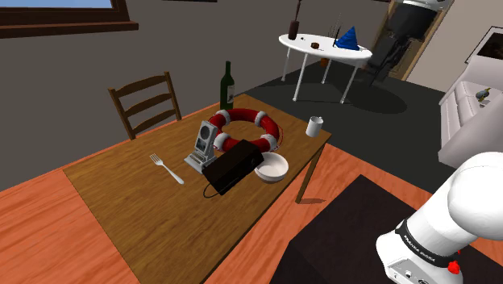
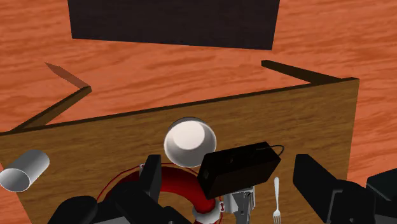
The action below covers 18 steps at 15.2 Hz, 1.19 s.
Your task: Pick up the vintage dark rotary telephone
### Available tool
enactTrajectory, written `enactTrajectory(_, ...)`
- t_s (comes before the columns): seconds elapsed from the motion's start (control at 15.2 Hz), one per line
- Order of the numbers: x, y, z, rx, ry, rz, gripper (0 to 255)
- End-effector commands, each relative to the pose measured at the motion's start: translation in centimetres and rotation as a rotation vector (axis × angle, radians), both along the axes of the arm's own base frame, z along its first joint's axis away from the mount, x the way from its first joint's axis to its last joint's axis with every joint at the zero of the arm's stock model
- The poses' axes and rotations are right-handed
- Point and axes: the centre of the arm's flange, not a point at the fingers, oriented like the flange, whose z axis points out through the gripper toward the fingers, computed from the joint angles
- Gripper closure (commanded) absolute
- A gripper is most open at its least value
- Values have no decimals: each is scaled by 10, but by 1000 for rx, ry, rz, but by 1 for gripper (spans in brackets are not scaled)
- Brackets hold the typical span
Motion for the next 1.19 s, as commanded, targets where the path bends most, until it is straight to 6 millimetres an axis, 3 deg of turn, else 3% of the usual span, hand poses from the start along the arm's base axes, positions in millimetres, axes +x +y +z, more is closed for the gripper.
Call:
enactTrajectory(0.0,0,0,0,0,0,0,0)
enactTrajectory(1.12,128,10,-195,299,143,-269,0)
